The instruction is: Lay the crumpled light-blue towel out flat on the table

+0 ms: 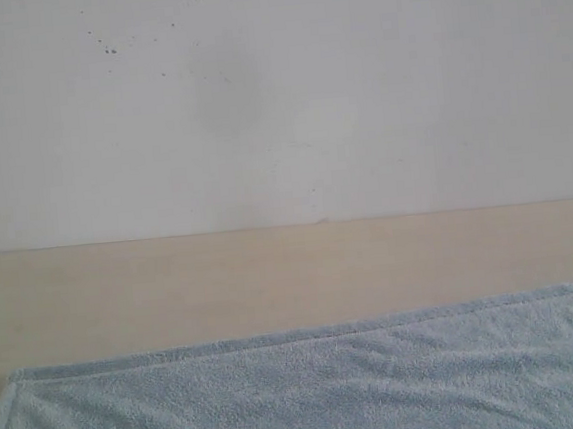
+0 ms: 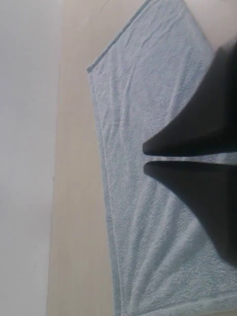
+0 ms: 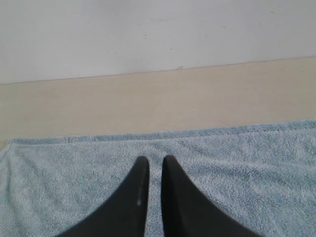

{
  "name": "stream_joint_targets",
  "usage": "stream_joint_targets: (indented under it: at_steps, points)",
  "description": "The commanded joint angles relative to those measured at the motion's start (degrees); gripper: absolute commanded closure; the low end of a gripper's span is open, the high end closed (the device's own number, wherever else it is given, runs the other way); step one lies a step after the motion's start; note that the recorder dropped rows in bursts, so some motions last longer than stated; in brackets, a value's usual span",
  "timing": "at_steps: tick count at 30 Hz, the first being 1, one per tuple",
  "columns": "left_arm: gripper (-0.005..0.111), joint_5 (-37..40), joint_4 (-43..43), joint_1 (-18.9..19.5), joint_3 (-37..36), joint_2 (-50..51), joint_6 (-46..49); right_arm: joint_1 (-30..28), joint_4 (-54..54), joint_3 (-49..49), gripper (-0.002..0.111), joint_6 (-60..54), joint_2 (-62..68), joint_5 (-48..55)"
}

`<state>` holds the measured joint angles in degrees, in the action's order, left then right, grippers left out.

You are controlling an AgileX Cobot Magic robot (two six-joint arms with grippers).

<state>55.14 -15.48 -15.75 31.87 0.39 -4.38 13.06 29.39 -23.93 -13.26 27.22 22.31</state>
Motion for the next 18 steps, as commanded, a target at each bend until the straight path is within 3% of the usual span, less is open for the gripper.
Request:
stream_joint_targets:
  at_steps: [1,18]
  points:
    - [0.103,2.2,0.3,-0.3,-0.3,-0.4,0.3,0.1,0.0,0.1,0.099,0.0,-0.1,-0.1]
    - [0.103,1.9,0.1,-0.3,-0.3,-0.4,0.3,1.4,0.0,0.1,0.099,-0.1,-0.1,-0.2]
